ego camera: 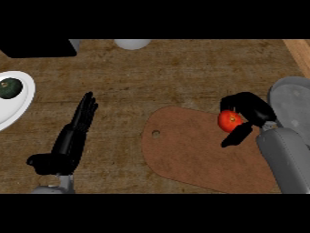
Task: Pick the tomato from the cutting board and place it in the pan
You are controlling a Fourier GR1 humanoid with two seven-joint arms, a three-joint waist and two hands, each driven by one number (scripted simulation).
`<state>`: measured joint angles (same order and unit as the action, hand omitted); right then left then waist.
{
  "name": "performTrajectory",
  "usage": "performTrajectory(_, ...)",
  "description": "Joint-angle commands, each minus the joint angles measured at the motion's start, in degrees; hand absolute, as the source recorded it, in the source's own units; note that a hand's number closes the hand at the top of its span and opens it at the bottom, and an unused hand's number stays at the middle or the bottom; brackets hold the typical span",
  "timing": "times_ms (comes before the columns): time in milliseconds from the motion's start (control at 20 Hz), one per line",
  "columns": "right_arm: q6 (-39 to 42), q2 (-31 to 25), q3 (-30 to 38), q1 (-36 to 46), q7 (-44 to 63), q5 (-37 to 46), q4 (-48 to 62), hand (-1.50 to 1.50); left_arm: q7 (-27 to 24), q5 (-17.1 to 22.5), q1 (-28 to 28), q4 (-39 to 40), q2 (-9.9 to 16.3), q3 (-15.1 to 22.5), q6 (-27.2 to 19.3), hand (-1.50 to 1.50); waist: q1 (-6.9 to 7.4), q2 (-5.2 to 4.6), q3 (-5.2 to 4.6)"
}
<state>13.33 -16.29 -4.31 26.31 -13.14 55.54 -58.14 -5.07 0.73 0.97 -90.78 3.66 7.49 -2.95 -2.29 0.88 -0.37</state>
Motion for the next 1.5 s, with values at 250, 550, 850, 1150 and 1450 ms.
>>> performTrajectory(250,-17.4,8.6,8.2,3.3,40.4,9.7,-11.0,1.5,-0.5,0.2,-1.6,0.7,0.2,-0.5,0.0,0.0,-0.17,0.52,0.01)
performTrajectory(550,-21.9,15.5,5.4,3.7,56.9,19.0,-25.6,1.5,-0.2,0.3,-1.4,-1.0,0.0,0.3,0.7,0.0,1.31,-0.18,0.26)
performTrajectory(850,-23.6,16.2,4.7,-3.6,63.7,20.9,-37.9,1.5,3.2,0.3,1.2,-3.1,0.5,-0.1,0.9,0.0,1.84,-0.64,0.36)
performTrajectory(1150,-31.5,10.2,14.7,-7.9,56.1,12.3,-36.9,1.5,2.6,0.2,-1.2,-3.7,0.0,0.7,1.6,0.0,2.22,-0.82,0.4)
performTrajectory(1450,-42.1,3.5,20.9,-11.5,47.9,13.0,-26.0,1.5,-1.5,0.0,-0.1,0.4,0.0,-0.7,2.1,0.0,2.36,-1.04,0.41)
